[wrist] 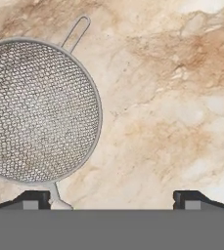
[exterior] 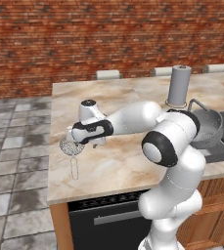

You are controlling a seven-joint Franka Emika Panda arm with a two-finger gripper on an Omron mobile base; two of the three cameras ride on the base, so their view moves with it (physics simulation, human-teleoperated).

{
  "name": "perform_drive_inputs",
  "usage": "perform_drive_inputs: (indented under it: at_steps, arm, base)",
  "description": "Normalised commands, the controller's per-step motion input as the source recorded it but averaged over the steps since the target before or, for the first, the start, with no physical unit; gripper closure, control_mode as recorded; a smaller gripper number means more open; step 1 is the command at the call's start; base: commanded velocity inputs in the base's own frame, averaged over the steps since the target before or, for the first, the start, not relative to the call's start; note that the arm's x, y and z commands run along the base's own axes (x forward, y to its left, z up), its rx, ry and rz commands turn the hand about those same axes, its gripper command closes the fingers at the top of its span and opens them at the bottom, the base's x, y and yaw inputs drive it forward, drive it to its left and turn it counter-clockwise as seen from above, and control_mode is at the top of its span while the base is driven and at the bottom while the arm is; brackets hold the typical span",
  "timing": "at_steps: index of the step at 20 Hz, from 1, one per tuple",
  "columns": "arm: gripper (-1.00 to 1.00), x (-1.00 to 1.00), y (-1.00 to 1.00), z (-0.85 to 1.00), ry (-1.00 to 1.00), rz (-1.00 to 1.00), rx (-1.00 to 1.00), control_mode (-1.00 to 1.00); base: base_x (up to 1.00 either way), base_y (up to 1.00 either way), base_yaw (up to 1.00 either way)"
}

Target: Pick the colander and strainer and place them in the sink. Then turn on the water.

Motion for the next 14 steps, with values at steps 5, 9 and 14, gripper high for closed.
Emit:
perform_drive_inputs:
  at_steps: [5, 9, 14]
  arm:
    - [-1.00, 0.49, 0.13, -0.17, -0.06, 0.00, -0.03, -1.00]
    - [-1.00, 0.45, 0.20, -0.33, -0.03, 0.00, 0.00, -1.00]
    - [-1.00, 0.16, 0.05, -0.61, 0.00, 0.00, 0.00, -1.00]
  base:
    - [0.00, 0.00, 0.00]
    - [0.00, 0.00, 0.00]
    - [0.00, 0.00, 0.00]
